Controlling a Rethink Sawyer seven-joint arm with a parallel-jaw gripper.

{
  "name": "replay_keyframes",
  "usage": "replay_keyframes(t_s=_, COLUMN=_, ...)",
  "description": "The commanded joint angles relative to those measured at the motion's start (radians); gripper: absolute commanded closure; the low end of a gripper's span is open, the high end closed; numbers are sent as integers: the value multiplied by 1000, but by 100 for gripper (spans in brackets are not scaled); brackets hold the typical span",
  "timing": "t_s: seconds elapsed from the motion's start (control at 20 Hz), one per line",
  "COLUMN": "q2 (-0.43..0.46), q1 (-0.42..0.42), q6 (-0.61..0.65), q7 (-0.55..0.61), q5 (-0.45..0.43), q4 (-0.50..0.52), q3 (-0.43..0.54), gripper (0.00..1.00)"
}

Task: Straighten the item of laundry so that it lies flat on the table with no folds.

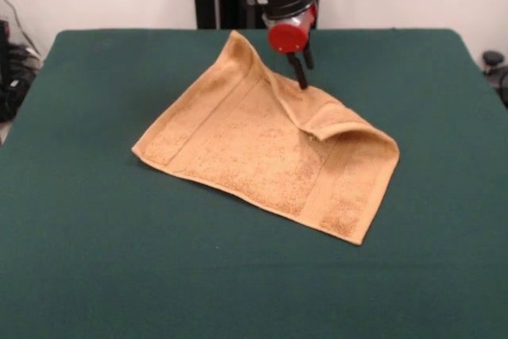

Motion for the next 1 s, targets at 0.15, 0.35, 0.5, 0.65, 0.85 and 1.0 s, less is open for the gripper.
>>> replay_keyframes(t_s=0.15, q2=-103, q1=65, q6=156, q7=-59, q5=126, q4=-53, q3=70, gripper=0)
replay_keyframes(t_s=0.35, q2=-41, q1=118, q6=157, q7=-36, q5=131, q4=-203, q3=22, gripper=0)
replay_keyframes(t_s=0.5, q2=-11, q1=162, q6=163, q7=53, q5=149, q4=-289, q3=-42, gripper=0)
replay_keyframes(t_s=0.65, q2=22, q1=195, q6=165, q7=86, q5=153, q4=-366, q3=-84, gripper=0)
replay_keyframes(t_s=0.85, q2=45, q1=225, q6=137, q7=121, q5=155, q4=-421, q3=-130, gripper=0)
replay_keyframes(t_s=1.0, q2=24, q1=233, q6=128, q7=162, q5=183, q4=-414, q3=-157, gripper=0)
